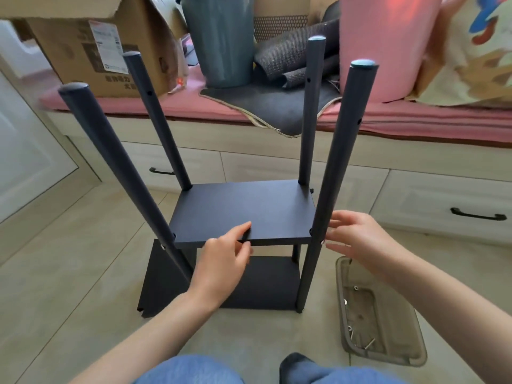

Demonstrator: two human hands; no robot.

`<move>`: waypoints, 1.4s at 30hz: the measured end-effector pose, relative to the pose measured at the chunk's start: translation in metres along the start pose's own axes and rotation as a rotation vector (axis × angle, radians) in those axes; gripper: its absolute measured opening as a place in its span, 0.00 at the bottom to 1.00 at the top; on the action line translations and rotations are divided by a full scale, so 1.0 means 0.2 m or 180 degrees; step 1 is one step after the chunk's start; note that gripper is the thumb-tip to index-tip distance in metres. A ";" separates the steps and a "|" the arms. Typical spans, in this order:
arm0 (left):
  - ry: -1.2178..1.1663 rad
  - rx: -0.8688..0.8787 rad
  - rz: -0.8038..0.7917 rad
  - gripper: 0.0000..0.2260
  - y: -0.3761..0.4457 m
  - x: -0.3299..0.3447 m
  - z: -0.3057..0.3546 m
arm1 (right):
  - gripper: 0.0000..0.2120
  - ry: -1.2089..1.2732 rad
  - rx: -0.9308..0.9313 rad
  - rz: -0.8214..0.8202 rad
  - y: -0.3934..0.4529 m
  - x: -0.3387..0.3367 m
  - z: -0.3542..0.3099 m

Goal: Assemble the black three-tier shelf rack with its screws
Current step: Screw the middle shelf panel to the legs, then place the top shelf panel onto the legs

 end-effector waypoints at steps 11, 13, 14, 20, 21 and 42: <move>0.2370 0.1323 0.0441 0.26 0.01 -0.04 -0.16 | 0.06 -0.1234 -0.0573 0.0599 -0.13 0.15 -0.03; 0.2320 0.1343 0.0512 0.26 0.02 -0.03 -0.17 | 0.06 -0.1379 -0.0651 0.0709 -0.11 0.15 -0.03; 0.2267 0.1330 0.0543 0.26 0.02 -0.02 -0.17 | 0.06 -0.1507 -0.0716 0.0767 -0.10 0.15 -0.03; 0.2113 0.1128 0.0406 0.24 0.06 0.05 -0.19 | 0.06 -0.1802 -0.0576 0.0868 -0.07 0.16 -0.06; 0.2108 0.1103 0.0352 0.24 0.07 0.06 -0.20 | 0.08 -0.1945 -0.0446 0.0820 -0.07 0.17 -0.06; 0.0402 0.0020 0.0168 0.19 -0.41 -0.31 -0.76 | 0.15 -0.4163 0.0096 -0.1819 -0.15 1.02 -0.04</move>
Point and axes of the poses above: each hand's wrist, its own y-axis towards the middle knuckle, its own x-axis out of the palm, z = x × y, the point moved 2 cm from there along y, towards the middle knuckle, and after that the axes turned 12 degrees about y, right-handed, at the moved point
